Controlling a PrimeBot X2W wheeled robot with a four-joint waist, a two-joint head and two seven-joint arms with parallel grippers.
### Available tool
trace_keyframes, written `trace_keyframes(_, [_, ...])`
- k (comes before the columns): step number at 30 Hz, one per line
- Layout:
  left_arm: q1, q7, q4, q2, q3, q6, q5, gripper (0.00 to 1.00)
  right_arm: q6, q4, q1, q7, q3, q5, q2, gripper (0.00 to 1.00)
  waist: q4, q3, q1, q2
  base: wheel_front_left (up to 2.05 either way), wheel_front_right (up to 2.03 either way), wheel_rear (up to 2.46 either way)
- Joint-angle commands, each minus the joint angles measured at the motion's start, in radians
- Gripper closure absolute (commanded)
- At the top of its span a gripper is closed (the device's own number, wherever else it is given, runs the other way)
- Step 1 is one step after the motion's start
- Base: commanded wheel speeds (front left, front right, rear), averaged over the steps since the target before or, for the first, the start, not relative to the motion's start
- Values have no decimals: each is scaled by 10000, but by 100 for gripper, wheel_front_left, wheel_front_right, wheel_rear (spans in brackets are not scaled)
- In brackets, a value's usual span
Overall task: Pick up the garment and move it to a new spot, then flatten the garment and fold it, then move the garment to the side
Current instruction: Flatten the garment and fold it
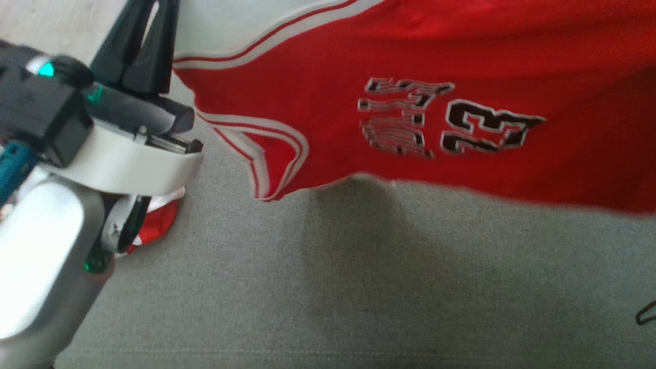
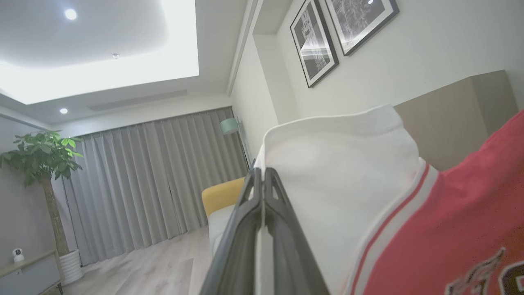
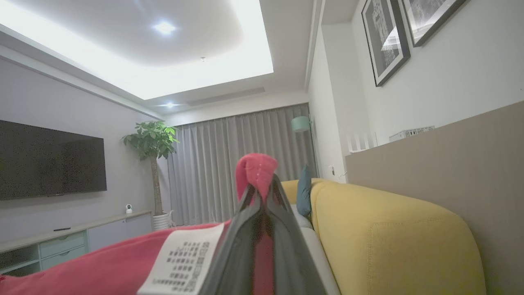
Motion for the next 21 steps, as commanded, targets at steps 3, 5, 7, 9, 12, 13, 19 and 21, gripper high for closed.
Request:
trace_keyframes(3, [-833,418,-635,524,610,96,86,100,75,-526,-471,459,32,10,30,100,-10,-134,1,-1,0,0,0])
trace_keyframes(5, [-967,567,-695,529,610,86,62,100,75,-553,-486,586,-47,33,96,100,-36,-161,1,-1,0,0,0])
trace_keyframes(7, [-1120,677,-638,517,593,33,18,100,75,-523,-474,675,-103,89,174,100,-75,-156,1,-1,0,0,0])
trace_keyframes(9, [-1310,724,-470,458,565,-75,-74,100,75,-434,-499,743,-159,187,251,100,-116,-87,1,-1,0,0,0])
trace_keyframes(12, [-1754,663,97,230,503,-324,-269,100,75,-99,-666,777,-189,350,314,100,-164,131,1,-1,0,0,0])
trace_keyframes(13, [-1954,617,415,130,464,-439,-325,100,75,110,-793,738,-175,402,308,100,-184,227,1,-1,0,0,0])
trace_keyframes(19, [-3515,-172,3647,-844,154,-1521,-766,100,75,2620,-2294,60,390,820,159,100,-499,701,1,-1,0,0,0])
trace_keyframes(21, [-4102,-516,5031,-1168,76,-1873,-824,100,75,3759,-3029,-421,712,905,118,100,-641,807,1,-1,0,0,0])
